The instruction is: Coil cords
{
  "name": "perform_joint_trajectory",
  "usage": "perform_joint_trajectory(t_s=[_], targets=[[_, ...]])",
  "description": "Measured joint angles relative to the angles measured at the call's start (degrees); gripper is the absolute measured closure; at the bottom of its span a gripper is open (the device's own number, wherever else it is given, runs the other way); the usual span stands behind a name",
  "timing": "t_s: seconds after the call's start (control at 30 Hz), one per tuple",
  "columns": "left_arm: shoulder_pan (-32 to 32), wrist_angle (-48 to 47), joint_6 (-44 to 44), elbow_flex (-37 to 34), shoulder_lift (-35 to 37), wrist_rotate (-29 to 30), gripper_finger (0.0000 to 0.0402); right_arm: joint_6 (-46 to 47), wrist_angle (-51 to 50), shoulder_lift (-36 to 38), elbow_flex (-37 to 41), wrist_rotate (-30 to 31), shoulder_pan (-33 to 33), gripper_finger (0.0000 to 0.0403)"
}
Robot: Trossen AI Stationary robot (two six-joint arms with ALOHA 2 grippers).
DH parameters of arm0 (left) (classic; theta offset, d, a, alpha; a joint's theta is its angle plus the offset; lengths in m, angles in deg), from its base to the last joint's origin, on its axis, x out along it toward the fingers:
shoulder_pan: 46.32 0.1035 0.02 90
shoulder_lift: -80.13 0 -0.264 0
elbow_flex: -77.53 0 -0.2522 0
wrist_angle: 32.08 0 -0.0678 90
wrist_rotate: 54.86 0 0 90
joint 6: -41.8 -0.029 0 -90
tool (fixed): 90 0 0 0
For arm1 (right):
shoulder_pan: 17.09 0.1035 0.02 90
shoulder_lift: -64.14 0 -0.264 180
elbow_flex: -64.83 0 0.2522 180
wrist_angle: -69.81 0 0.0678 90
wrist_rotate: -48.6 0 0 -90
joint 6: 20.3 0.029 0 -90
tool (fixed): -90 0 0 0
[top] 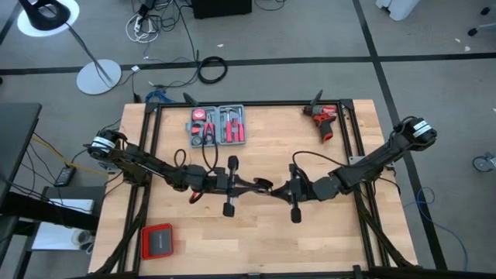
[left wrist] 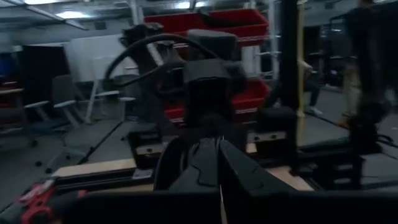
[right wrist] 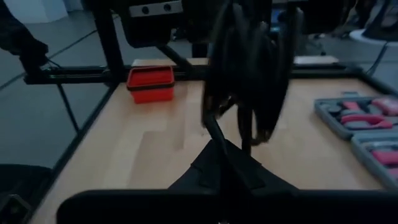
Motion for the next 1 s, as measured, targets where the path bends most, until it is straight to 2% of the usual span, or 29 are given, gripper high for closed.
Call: perform_joint_trajectory(t_s=[0.13, 0.6, 1.0], targets=[[0.1, 1.1, 1.1, 0.0, 0.0, 3.2, 0.0400, -1.9, 0.9, 0.0, 0.0, 0.2, -1.3, 0.0394], [0.0, 0.9, 1.0, 0.0, 0.0, 3.9, 0.0400, -1.2, 3.5, 0.0, 0.0, -0.8, -1.8, 0.0348], [0.0, 0.7, 0.8, 0.0, 0.0, 3.9, 0.0400, 0.9, 4.2, 0.0, 0.0, -0.5, 0.7, 0.0348]])
